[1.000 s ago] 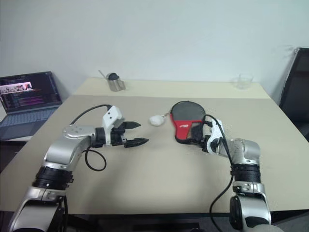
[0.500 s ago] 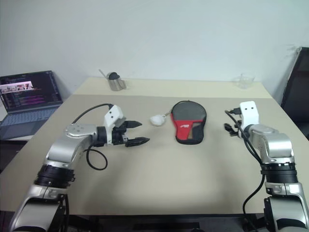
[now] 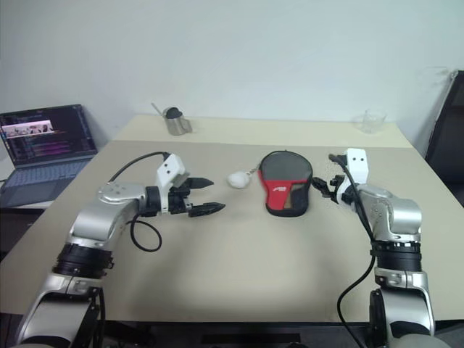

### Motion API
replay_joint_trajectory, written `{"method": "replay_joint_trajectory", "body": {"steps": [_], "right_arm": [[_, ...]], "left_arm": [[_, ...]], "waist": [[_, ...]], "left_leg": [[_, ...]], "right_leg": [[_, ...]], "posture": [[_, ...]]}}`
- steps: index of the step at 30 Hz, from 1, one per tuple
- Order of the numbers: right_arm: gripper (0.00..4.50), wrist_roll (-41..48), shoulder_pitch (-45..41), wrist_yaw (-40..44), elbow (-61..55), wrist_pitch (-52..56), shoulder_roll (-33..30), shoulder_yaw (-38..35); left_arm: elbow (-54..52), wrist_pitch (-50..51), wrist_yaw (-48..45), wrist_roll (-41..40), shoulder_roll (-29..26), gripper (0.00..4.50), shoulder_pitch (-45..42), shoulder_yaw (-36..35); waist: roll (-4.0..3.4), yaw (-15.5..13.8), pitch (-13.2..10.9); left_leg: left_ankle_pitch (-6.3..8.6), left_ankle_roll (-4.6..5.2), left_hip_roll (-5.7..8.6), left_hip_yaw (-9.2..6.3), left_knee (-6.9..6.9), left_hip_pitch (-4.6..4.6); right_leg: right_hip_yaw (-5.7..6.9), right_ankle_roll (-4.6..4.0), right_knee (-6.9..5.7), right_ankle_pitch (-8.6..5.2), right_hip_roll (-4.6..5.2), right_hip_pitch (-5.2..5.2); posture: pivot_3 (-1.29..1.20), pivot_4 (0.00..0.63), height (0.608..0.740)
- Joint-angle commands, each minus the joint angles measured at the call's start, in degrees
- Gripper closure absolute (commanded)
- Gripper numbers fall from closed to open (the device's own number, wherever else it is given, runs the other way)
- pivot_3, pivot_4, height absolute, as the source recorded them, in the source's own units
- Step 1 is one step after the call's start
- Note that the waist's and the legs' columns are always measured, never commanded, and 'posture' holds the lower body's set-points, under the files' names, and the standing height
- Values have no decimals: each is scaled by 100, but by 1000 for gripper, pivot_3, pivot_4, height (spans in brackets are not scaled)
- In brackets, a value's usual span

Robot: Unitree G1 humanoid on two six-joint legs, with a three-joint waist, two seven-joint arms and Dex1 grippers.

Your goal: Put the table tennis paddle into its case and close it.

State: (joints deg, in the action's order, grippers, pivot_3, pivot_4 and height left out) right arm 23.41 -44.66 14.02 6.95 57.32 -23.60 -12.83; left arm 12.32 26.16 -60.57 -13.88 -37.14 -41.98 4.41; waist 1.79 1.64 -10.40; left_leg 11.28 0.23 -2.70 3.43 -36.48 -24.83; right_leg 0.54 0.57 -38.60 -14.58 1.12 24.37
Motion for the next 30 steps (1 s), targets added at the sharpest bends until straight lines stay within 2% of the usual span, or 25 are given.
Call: {"method": "replay_joint_trajectory", "body": {"steps": [1,5,7,8,11,21,22,30], "right_arm": [[2184,28,-163,-63,-215,-168,22,-152],[3685,51,-155,-111,-214,-91,69,-135],[4420,249,-199,-111,-186,357,153,-222],[4420,299,-191,-115,-223,522,185,-212],[3784,405,-116,-171,-380,952,290,-176],[137,533,-267,-527,-126,1313,669,-587],[25,521,-270,-559,-72,1331,691,-602],[25,482,-230,-818,421,1233,1081,-694]], "left_arm": [[-101,-34,21,-10,-41,0,-40,-81],[-103,-22,29,-5,-39,0,-37,-74],[-99,-24,34,10,-44,0,-29,-63],[-100,-23,33,12,-45,0,-26,-60],[-116,-12,36,8,-42,0,-14,-59],[-148,1,64,9,-11,0,25,-36],[-148,0,66,10,-12,0,30,-33],[-185,5,77,8,-19,0,61,-21]], "waist": [[0,2,0],[0,9,0],[0,12,0],[0,12,0],[0,12,0],[0,10,0],[0,11,0],[0,18,0]], "left_leg": [[0,0,-1,-1,0,0],[0,0,-1,0,0,1],[0,0,-1,1,0,1],[0,0,-1,1,0,1],[0,0,-2,0,0,1],[0,0,-1,0,-1,1],[0,0,-1,0,-1,1],[0,0,-1,1,-1,1]], "right_leg": [[0,-1,-1,0,-1,0],[-1,-1,-2,0,-2,0],[-2,-1,-2,0,-2,0],[-2,-3,-3,1,-2,0],[-1,-6,-4,3,-2,0],[-1,-7,-5,3,-1,0],[0,-7,-5,4,-1,0],[-2,-8,-7,4,-1,0]], "posture": [[0,150,740],[0,150,740],[0,150,740],[0,150,740],[0,150,740],[0,150,740],[0,150,740],[0,150,740]]}}
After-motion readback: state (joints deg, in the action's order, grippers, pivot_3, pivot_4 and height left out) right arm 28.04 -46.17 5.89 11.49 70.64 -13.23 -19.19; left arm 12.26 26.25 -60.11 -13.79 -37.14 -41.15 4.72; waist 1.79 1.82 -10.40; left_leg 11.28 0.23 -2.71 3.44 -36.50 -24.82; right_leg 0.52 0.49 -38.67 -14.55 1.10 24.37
